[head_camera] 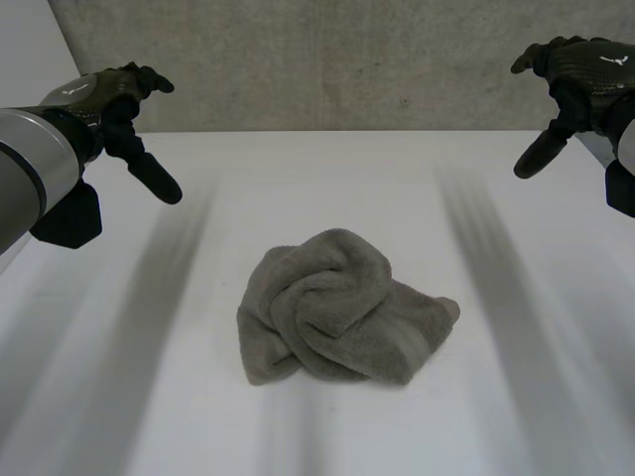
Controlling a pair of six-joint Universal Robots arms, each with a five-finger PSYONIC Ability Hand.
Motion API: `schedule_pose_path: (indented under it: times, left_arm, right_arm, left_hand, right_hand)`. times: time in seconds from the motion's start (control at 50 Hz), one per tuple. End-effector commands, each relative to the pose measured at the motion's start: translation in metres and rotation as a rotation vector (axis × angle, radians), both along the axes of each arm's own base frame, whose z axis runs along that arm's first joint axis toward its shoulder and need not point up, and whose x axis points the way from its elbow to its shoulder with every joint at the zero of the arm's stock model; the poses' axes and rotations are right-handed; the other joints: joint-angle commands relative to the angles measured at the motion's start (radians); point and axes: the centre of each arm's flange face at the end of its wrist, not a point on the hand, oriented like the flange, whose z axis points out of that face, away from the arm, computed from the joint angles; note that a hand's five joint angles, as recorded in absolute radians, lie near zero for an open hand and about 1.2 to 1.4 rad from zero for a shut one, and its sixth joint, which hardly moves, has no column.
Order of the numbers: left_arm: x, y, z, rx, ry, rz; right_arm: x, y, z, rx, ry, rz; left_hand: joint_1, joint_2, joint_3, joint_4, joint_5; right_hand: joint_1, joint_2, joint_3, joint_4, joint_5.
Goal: Fold the towel.
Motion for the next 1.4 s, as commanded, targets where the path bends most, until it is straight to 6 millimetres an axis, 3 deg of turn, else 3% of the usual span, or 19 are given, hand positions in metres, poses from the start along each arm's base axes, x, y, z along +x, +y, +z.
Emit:
schedule_pose_path:
  times: [0.02,0.12,0.32,0.56,0.7,0.76,0.84,0.86,0.9,0.94,0.96,0.98,1.0,1.06,1.1,1.12,1.2,1.32,1.4]
  left_arm:
    - [0.002,0.015,-0.006,0.022,-0.014,-0.019]
    - [0.006,0.029,-0.026,0.068,-0.062,-0.031]
    - [-0.005,0.071,-0.120,0.197,-0.233,-0.167]
    - [-0.038,0.059,-0.167,0.113,-0.187,-0.230]
    - [-0.054,0.045,-0.200,0.132,-0.203,-0.249]
    - [-0.058,0.042,-0.208,0.141,-0.208,-0.252]
    - [-0.065,0.032,-0.221,0.155,-0.212,-0.254]
    - [-0.066,0.030,-0.219,0.146,-0.208,-0.245]
    - [-0.065,0.027,-0.213,0.135,-0.205,-0.236]
    - [-0.059,0.026,-0.178,0.063,-0.167,-0.212]
    - [-0.059,0.026,-0.177,0.063,-0.167,-0.212]
    - [-0.055,0.029,-0.154,0.015,-0.144,-0.202]
    - [-0.049,0.033,-0.127,-0.036,-0.120,-0.187]
    - [-0.042,0.038,-0.104,-0.071,-0.102,-0.178]
    - [-0.027,0.055,-0.056,-0.140,-0.066,-0.164]
    - [-0.021,0.066,-0.031,-0.177,-0.047,-0.164]
    - [-0.010,0.086,-0.001,-0.201,-0.022,-0.170]
    - [-0.003,0.097,-0.008,-0.023,-0.017,-0.190]
    - [-0.004,0.084,-0.033,0.097,-0.041,-0.179]
  right_arm:
    - [0.001,0.010,-0.014,0.038,0.142,0.037]
    - [0.006,0.031,-0.043,0.134,0.331,0.154]
    - [0.021,0.071,-0.115,0.213,0.452,0.391]
    - [0.043,0.088,-0.191,0.070,0.444,0.459]
    - [0.042,0.088,-0.209,0.125,0.473,0.434]
    - [0.041,0.083,-0.205,0.115,0.475,0.402]
    - [0.042,0.080,-0.191,0.081,0.445,0.377]
    - [0.042,0.079,-0.181,0.056,0.423,0.366]
    - [0.040,0.077,-0.169,0.028,0.399,0.347]
    - [0.040,0.076,-0.150,-0.018,0.370,0.330]
    - [0.039,0.076,-0.125,-0.083,0.334,0.319]
    - [0.037,0.080,-0.100,-0.135,0.310,0.306]
    - [0.037,0.080,-0.100,-0.135,0.310,0.306]
    - [0.030,0.093,-0.051,-0.186,0.285,0.305]
    - [0.024,0.098,-0.018,-0.143,0.285,0.330]
    - [0.024,0.098,-0.018,-0.143,0.285,0.330]
    - [0.013,0.105,0.016,-0.054,0.289,0.360]
    - [0.008,0.104,0.036,0.021,0.278,0.396]
    - [0.020,0.079,0.013,0.175,0.267,0.469]
  left_hand:
    - [-0.004,0.008,0.009,0.008,-0.033]
    - [-0.001,0.011,0.012,0.011,-0.030]
    - [0.014,0.026,0.026,0.025,-0.015]
    - [0.017,0.029,0.029,0.028,-0.012]
    - [0.058,0.070,0.070,0.069,0.029]
    - [0.105,0.117,0.117,0.116,0.076]
    - [0.836,0.848,0.848,0.847,0.807]
    - [1.182,1.194,1.194,1.193,1.153]
    - [1.217,1.229,1.230,1.229,1.188]
    - [1.217,1.229,1.230,1.229,1.188]
    - [1.217,1.229,1.230,1.229,1.188]
    - [1.217,1.229,1.230,1.229,1.188]
    - [1.217,1.229,1.230,1.229,1.188]
    - [1.217,1.229,1.230,1.229,1.188]
    - [1.217,1.229,1.230,1.229,1.188]
    - [1.217,1.229,1.230,1.229,1.188]
    - [1.217,1.229,1.230,1.229,1.188]
    - [1.217,1.229,1.230,1.229,1.188]
    - [1.217,1.229,1.230,1.229,1.188]
  right_hand:
    - [-0.064,-0.069,-0.069,-0.087,-0.063]
    - [-0.064,-0.069,-0.069,-0.087,-0.063]
    - [-0.064,-0.069,-0.069,-0.087,-0.063]
    - [-0.064,-0.069,-0.069,-0.087,-0.063]
    - [0.131,0.126,0.127,0.108,0.132]
    - [0.409,0.403,0.404,0.385,0.410]
    - [1.042,1.037,1.038,1.019,1.043]
    - [1.157,1.152,1.152,1.133,1.158]
    - [1.158,1.153,1.153,1.134,1.159]
    - [1.158,1.153,1.153,1.134,1.159]
    - [1.158,1.153,1.153,1.134,1.159]
    - [1.158,1.153,1.153,1.134,1.159]
    - [1.158,1.153,1.153,1.134,1.159]
    - [1.158,1.153,1.153,1.134,1.159]
    - [1.158,1.153,1.153,1.134,1.159]
    - [1.158,1.153,1.153,1.134,1.159]
    - [1.158,1.153,1.153,1.134,1.159]
    - [1.158,1.153,1.153,1.134,1.159]
    - [1.158,1.153,1.153,1.134,1.159]
